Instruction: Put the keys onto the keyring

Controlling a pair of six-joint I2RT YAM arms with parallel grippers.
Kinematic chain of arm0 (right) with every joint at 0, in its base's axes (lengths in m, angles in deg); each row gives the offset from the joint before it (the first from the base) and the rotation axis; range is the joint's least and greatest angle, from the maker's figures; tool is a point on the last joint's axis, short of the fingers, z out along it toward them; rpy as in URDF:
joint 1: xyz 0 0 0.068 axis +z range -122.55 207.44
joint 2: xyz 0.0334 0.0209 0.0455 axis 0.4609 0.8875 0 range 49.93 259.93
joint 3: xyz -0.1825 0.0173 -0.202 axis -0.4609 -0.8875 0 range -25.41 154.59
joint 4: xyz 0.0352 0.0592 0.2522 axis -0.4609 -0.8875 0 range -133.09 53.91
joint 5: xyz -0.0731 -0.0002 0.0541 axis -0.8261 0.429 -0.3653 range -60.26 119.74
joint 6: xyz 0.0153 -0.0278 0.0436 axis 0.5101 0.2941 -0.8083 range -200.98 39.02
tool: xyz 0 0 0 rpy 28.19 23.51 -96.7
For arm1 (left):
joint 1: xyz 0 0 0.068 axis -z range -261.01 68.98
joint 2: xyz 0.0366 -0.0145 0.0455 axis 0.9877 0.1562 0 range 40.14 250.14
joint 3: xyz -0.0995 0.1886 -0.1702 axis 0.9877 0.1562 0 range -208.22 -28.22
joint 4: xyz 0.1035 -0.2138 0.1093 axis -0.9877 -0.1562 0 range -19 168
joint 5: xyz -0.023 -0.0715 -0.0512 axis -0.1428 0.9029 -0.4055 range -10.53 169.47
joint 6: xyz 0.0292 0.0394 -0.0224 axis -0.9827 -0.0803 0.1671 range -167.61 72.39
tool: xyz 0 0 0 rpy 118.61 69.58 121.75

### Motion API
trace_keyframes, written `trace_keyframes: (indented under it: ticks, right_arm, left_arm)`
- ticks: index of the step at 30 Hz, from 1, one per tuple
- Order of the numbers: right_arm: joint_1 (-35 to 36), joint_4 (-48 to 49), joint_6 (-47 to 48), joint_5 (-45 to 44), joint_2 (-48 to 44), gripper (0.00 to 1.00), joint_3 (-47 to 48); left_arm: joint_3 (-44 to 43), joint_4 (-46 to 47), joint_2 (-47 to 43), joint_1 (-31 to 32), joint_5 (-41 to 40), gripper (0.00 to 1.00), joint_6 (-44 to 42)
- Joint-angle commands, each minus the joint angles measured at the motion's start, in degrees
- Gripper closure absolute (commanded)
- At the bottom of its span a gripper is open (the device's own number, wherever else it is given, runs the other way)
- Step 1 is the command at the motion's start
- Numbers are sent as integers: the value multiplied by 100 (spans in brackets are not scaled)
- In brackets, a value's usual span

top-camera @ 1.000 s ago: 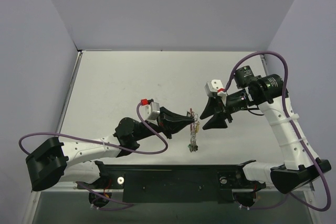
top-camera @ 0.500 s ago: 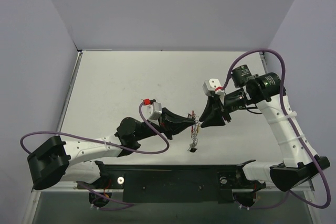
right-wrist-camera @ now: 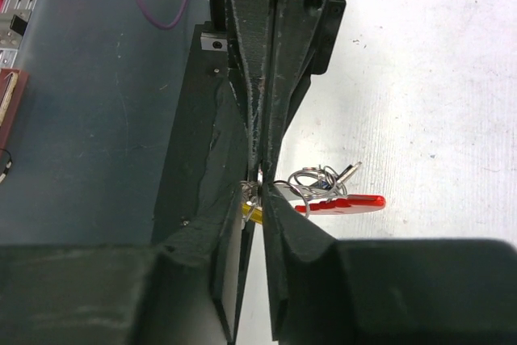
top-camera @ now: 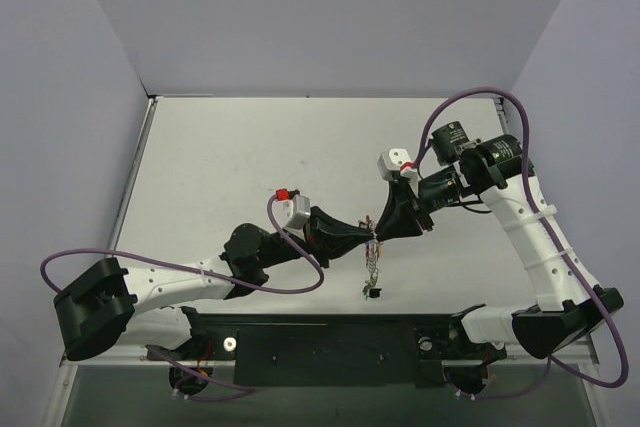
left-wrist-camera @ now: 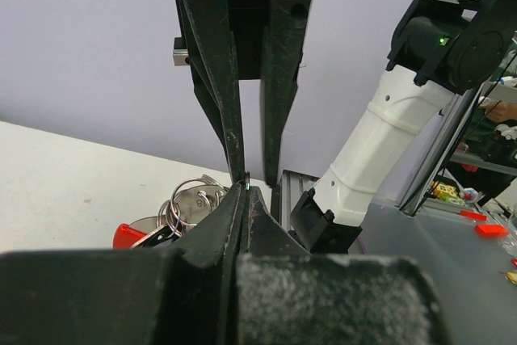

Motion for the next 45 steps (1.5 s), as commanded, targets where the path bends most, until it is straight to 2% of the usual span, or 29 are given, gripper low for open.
trace_keyframes:
  ticks: [1, 4, 12, 18, 23, 24, 25, 26, 27, 30, 33, 38, 42, 45]
  right_arm:
    - [117, -20, -48, -32, 43, 91, 66]
    - [178, 6, -40, -199, 8, 95, 4]
    - [266, 41, -40, -463, -36, 92, -93]
    - [275, 50, -101, -507, -54, 100, -14]
    - [275, 261, -980, -1024, -63, 100, 311]
    - [275, 261, -1076, -1095, -54, 100, 372]
    - [293, 200, -1094, -1209, -45, 100, 390]
    - [293, 130, -1051, -1314, -10, 100, 460]
    - [319, -27, -1016, -1411, 8, 100, 504]
    - [389, -441, -849, -1885, 148, 100, 697]
    - [512, -1072, -708, -2369, 324, 100, 935]
    - [714, -1602, -584, -3168, 640, 100, 1330]
    - [837, -1646, -743, -3626, 755, 100, 1340]
    - [847, -1655, -769, -3680, 781, 100, 1235]
  left_arm:
    - [-242, 547, -43, -21, 30, 100, 68]
    - [-225, 547, -60, -21, -13, 100, 68]
    - [-189, 555, -78, -13, -31, 100, 121]
    - [-172, 547, -87, -21, -49, 100, 139]
    - [-93, 135, -253, -30, -277, 100, 156]
    - [-101, 3, -297, -30, -295, 97, 165]
    - [-102, -320, -445, -30, -312, 85, 87]
    - [-110, -524, -508, -30, -312, 78, 60]
    - [-110, -882, -682, -30, -356, 64, -27]
    - [-224, -1911, -1114, -30, -427, 51, -326]
    - [-592, -3534, -1465, -30, -453, 47, -870]
    - [-1287, -5023, -1247, 180, -461, 39, -1757]
    - [-1674, -5140, -764, 593, -1181, 39, -2583]
    - [-1771, -4851, -412, 734, -1744, 46, -2840]
